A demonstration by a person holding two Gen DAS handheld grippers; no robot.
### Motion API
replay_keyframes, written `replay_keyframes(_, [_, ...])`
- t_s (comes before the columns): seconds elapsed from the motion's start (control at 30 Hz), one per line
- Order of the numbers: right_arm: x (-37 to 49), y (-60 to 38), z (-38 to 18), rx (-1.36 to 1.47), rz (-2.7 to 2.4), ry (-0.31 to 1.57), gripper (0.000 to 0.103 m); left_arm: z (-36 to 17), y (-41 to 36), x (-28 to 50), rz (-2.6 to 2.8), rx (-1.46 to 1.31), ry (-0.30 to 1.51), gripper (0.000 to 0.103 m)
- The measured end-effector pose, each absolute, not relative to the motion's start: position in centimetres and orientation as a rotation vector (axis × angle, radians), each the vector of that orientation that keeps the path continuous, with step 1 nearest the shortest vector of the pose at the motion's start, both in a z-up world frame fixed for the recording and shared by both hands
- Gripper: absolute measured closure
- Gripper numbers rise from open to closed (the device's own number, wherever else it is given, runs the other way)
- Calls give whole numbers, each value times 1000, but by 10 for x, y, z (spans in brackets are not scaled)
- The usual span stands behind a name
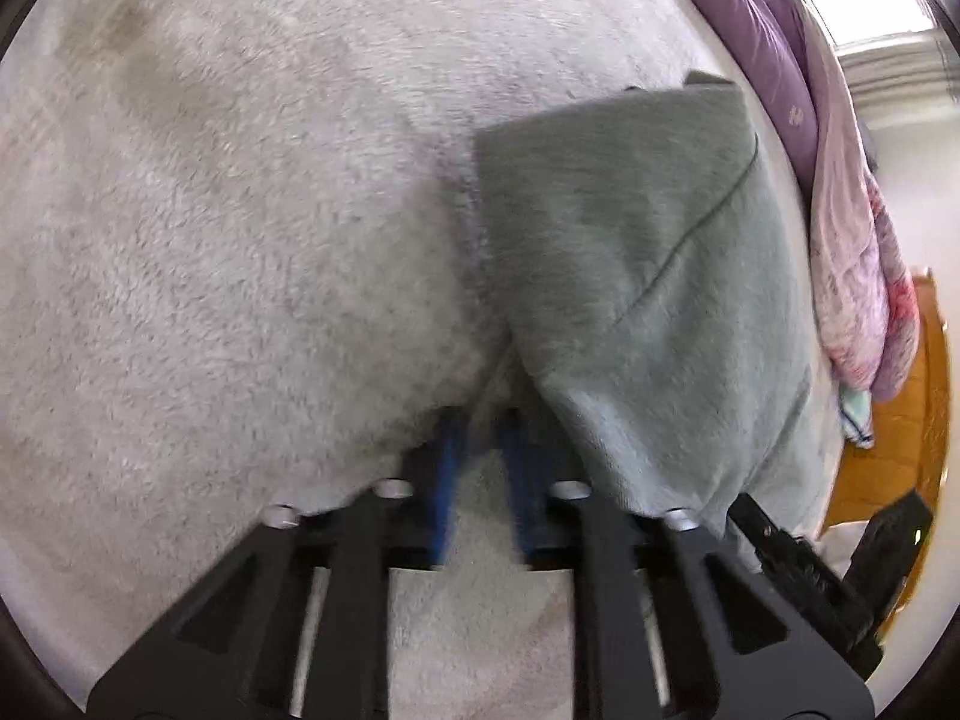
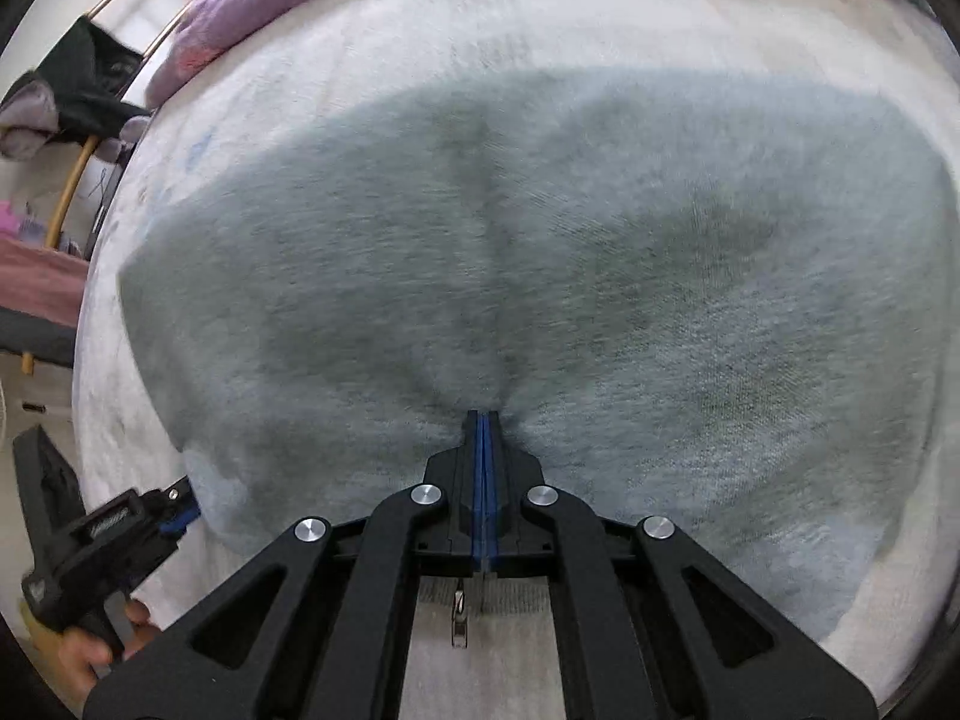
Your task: Fold large clothes
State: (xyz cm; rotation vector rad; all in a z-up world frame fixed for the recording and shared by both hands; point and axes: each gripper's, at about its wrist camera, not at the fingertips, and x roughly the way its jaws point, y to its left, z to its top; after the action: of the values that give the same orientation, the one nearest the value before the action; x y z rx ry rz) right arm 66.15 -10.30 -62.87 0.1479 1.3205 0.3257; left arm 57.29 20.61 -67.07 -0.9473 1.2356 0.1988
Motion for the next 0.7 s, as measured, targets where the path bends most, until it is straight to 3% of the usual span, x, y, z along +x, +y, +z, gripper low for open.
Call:
replay_keyframes(0.13, [641,-83,-609,98,434,1249,88,-668,213,570,164,-994,1220,100])
replay_keyframes(0.2, [630,-69,-602,86,503,1218,67,-662,220,564,148,-1029,1195,100])
replay_keyframes(0.27, [624,-55,-601,60,548,1210,60,-657,225,560,133,-1034,1192,100])
replay_keyframes(0.4, [626,-36,-606,69,559,1228,60,-668,233,559,168,-1035,1237,99])
replay_keyframes(0.6, [625,-22,-609,51,577,1239,59,-678,227,560,184,-1044,1246,80])
replay_keyframes(0.63, [624,-19,-610,44,587,1239,58,-677,225,562,182,-1030,1251,86])
replay_keyframes(0.67, [623,-16,-611,39,595,1237,57,-673,225,564,174,-1010,1250,102])
replay_keyframes(0.7, [620,-12,-611,28,613,1236,56,-669,224,564,159,-1014,1233,100])
